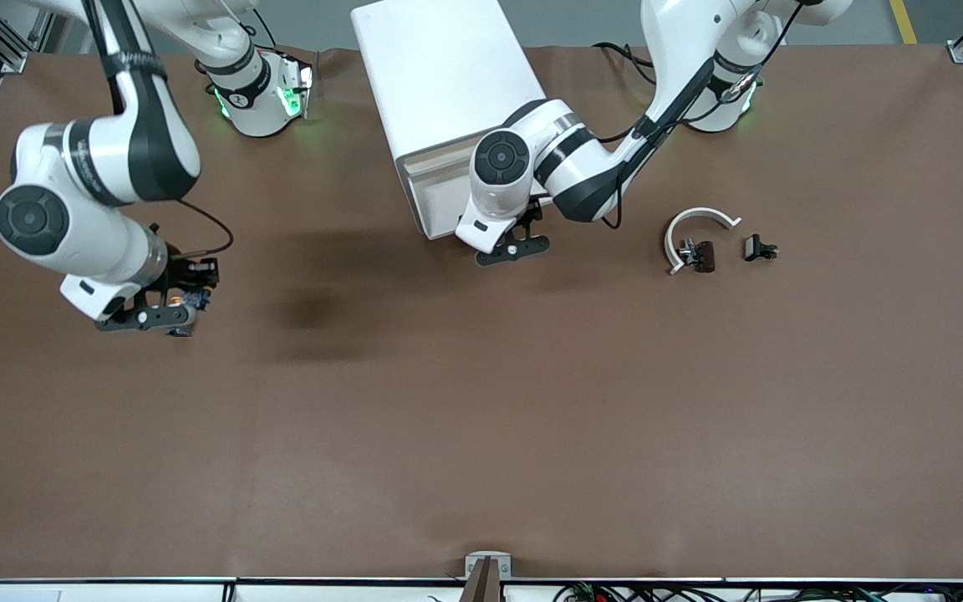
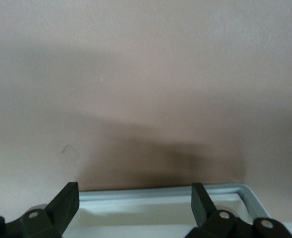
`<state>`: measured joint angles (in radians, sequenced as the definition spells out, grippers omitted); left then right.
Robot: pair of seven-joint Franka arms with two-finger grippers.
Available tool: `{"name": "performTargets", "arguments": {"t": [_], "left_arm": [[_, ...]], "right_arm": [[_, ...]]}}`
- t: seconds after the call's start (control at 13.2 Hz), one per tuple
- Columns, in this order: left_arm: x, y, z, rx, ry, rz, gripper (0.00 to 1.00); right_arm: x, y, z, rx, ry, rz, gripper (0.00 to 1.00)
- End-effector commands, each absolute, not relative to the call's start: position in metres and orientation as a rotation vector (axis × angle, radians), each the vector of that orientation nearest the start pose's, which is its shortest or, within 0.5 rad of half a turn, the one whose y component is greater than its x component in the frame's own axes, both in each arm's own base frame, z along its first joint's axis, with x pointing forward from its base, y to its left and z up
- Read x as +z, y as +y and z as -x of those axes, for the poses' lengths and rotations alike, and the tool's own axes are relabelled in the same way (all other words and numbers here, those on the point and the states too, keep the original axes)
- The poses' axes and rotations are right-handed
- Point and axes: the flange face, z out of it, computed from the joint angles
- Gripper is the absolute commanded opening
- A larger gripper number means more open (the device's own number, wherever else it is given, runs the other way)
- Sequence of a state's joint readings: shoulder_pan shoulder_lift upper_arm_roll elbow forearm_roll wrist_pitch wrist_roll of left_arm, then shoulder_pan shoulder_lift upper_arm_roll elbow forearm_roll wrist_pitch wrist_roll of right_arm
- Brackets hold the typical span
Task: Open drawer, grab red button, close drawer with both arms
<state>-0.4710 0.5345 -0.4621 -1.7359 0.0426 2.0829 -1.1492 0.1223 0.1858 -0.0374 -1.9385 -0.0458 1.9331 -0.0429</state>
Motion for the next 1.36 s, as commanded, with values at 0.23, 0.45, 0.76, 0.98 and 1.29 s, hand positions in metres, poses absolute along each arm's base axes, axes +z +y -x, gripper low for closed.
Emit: {"name": "performTargets", "arguments": {"t": [0.23,0.45,0.76,0.98,1.29], "left_arm": [[0.291,-0.525,-0.372,0.475,-0.303,3.089,1.0],[0.282,-0.536,-0.355,0.574,-0.29,3.084,1.0],[0.276,-0.541,-0.345,0.688,-0.332,3.07,1.0],[0.265,-0.541,-0.343,0.782,-0.374,3.045,1.0],[0.281,-0.532,-0.374,0.757,-0.471,3.067,1.0]], "right_arm": [[0.295,0.001,-0.594,0.331,-0.314,3.154,0.07],[0.265,-0.018,-0.596,0.339,-0.339,3.141,0.07],[0.229,-0.035,-0.587,0.334,-0.358,3.128,0.07],[0.207,-0.033,-0.575,0.276,-0.366,3.132,0.08],[0.191,-0.033,-0.569,0.312,-0.36,3.124,0.09]]}}
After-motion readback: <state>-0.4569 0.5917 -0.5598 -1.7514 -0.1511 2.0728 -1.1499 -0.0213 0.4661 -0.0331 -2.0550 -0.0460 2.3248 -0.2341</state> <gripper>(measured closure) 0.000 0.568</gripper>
